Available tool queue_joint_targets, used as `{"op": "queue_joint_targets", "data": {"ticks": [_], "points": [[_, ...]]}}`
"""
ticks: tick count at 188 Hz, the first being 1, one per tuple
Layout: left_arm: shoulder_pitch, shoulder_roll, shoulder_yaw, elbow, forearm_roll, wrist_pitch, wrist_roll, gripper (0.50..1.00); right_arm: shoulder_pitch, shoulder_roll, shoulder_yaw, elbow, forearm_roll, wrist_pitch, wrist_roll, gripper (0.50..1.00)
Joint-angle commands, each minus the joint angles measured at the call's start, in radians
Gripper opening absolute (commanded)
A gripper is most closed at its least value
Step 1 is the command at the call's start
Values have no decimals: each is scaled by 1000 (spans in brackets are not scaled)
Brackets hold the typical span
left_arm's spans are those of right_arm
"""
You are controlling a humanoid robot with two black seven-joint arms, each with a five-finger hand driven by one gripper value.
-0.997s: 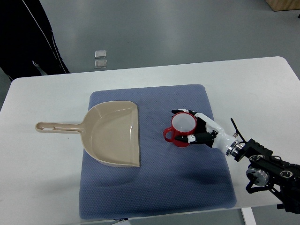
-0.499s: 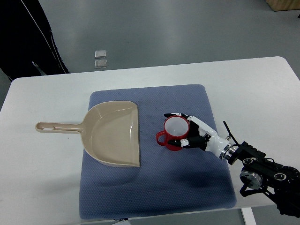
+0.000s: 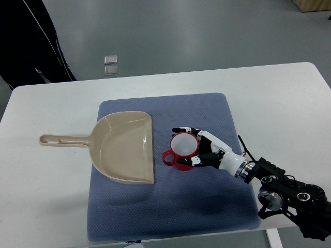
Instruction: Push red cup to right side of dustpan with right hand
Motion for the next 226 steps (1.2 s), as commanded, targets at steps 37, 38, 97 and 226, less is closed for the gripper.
{"op": "queue_joint_targets", "data": {"ticks": [37,38,97,226], "points": [[0,0,-1,0,0,0,0,1000,3,2,-51,49,-1,-59,0,934],[0,0,0,0,0,0,0,1000,3,2,-51,49,-1,-61,0,934],[0,0,0,0,0,0,0,1000,3,9,-63,65,-1,-62,0,934],[0,0,0,0,0,0,0,1000,63,-131,-5,63,64,83,0,934]]}}
